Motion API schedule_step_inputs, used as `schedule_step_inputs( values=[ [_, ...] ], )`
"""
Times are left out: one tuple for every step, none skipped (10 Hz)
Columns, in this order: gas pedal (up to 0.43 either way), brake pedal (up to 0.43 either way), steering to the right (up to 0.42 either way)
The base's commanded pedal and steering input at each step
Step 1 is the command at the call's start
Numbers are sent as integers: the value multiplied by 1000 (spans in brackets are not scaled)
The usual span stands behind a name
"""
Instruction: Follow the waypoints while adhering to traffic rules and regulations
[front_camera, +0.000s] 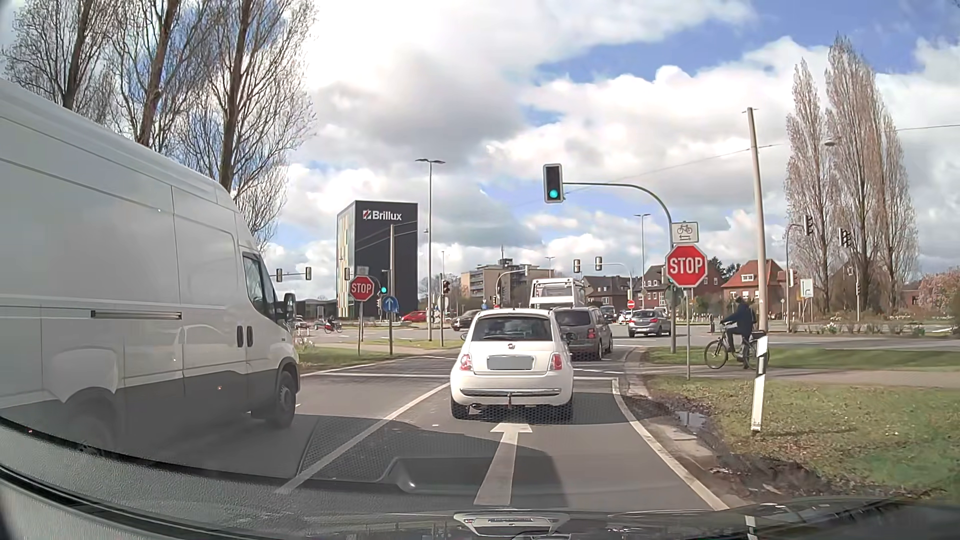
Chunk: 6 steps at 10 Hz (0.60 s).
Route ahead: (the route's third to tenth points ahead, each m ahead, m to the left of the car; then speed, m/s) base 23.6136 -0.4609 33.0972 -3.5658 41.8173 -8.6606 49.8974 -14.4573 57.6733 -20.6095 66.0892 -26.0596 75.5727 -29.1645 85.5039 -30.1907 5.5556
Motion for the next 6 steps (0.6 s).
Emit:
schedule_step_inputs(
  values=[
    [358,0,18],
    [350,0,18],
    [319,0,20],
    [287,0,29],
    [260,0,39],
    [248,0,48]
  ],
)
